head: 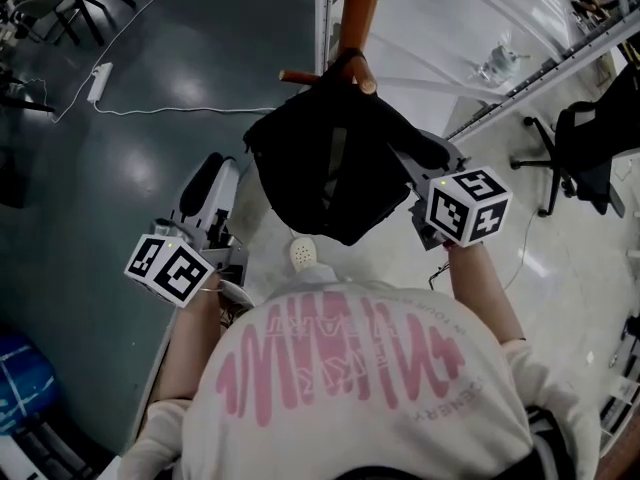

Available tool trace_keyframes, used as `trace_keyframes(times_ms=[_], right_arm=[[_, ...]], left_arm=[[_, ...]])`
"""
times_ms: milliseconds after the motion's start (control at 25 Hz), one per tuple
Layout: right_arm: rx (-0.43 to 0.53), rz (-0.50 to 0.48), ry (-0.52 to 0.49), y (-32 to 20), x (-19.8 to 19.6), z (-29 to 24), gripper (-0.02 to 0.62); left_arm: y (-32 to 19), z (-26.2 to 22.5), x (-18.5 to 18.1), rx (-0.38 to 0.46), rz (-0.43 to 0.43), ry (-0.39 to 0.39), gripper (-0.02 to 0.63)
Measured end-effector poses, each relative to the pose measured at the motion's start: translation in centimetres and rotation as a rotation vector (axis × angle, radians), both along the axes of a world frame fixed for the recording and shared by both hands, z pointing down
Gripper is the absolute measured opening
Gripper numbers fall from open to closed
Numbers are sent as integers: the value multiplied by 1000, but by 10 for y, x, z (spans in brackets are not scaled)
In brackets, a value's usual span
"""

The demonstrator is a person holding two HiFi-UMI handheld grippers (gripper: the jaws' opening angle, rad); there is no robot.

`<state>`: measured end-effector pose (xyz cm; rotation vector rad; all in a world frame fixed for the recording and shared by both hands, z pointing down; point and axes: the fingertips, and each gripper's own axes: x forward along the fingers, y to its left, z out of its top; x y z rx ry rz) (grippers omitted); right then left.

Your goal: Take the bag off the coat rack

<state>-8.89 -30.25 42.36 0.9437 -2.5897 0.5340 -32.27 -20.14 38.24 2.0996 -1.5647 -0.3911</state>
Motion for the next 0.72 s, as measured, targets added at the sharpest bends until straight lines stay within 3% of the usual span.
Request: trace_keyframes(times_ms=[80,280,520,720], right_arm=[[-4,5,0,0,0,0,141],[-4,18,10,-1,1,0,141],[0,16,10,-1,3,2,146],[4,2,1,-3,5,3,156]], left_arm=[[-7,1,6,5,49,-24,168],[-23,5,26,43,190,-189,245],[-45,26,45,18,362,-366,316],[-60,37,57,0,474,-368,318]])
